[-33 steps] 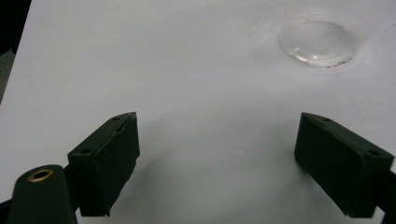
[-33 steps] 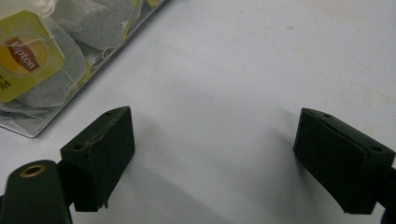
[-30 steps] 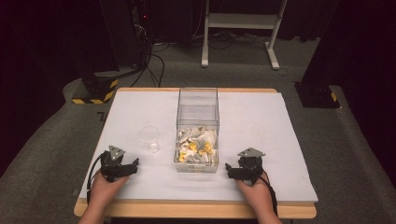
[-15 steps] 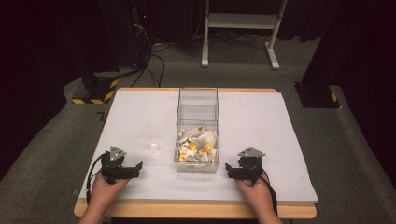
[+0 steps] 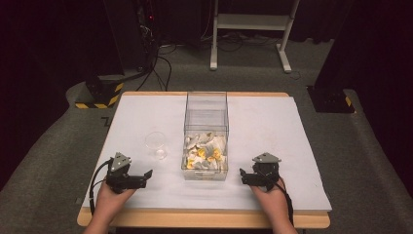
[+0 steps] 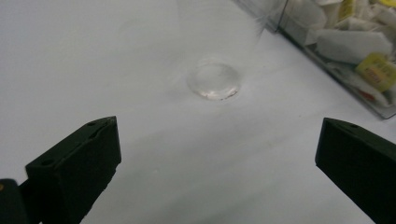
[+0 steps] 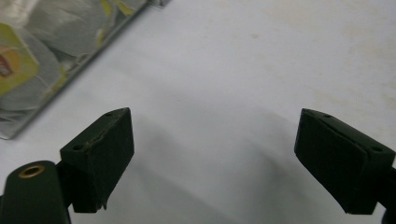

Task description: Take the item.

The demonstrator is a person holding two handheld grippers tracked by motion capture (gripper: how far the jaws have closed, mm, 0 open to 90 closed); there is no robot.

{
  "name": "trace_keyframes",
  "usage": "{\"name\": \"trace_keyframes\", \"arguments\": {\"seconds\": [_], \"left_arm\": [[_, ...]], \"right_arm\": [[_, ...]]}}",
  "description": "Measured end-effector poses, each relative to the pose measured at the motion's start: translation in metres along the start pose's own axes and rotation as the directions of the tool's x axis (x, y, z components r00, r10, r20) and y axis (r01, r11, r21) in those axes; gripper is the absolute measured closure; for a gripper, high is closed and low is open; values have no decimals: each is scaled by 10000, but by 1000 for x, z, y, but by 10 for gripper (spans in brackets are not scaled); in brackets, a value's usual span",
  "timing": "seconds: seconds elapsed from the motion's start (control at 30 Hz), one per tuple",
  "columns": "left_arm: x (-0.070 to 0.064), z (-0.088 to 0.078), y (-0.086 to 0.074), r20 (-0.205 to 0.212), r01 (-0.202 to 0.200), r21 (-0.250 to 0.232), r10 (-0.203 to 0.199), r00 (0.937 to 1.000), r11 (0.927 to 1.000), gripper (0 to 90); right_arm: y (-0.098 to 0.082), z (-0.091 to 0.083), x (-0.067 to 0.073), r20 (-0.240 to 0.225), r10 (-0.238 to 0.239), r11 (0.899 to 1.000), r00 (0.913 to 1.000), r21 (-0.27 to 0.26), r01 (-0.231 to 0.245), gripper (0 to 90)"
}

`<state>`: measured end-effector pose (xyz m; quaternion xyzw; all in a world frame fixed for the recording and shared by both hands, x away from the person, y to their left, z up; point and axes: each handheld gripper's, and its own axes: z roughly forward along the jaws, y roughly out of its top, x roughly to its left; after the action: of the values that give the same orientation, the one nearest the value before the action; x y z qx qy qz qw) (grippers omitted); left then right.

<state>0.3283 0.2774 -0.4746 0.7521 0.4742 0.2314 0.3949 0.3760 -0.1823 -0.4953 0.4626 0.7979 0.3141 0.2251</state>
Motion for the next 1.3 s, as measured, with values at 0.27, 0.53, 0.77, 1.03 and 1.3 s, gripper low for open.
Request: {"name": "trace_keyframes", "arguments": {"seconds": [0.27, 0.53, 0.77, 1.03, 1.3], "left_arm": [[-12, -10, 12, 440, -158, -423, 176, 9989, 9990, 7], [-20, -15, 22, 1017, -220, -757, 297, 9944, 9969, 8], [-31, -13, 33, 2011, 286, -971, -85, 9795, 9949, 22], [-52, -9, 57, 2124, -476, -1153, 715, 9746, 9922, 7], [-61, -3, 68, 2234, -808, -1337, 1095, 9685, 9877, 8]], "right_arm": [[-5, 1, -12, 81, 206, 9995, 9998, 231, -208, 121], [-7, 3, -11, -28, 282, 9991, 9996, 333, -281, 122], [-8, 4, -13, -194, 547, 9980, 9983, 332, -541, 115], [-9, 4, -13, -177, 546, 9983, 9984, 226, -542, 115], [-10, 4, -13, -178, 550, 9983, 9983, 182, -546, 115]]}}
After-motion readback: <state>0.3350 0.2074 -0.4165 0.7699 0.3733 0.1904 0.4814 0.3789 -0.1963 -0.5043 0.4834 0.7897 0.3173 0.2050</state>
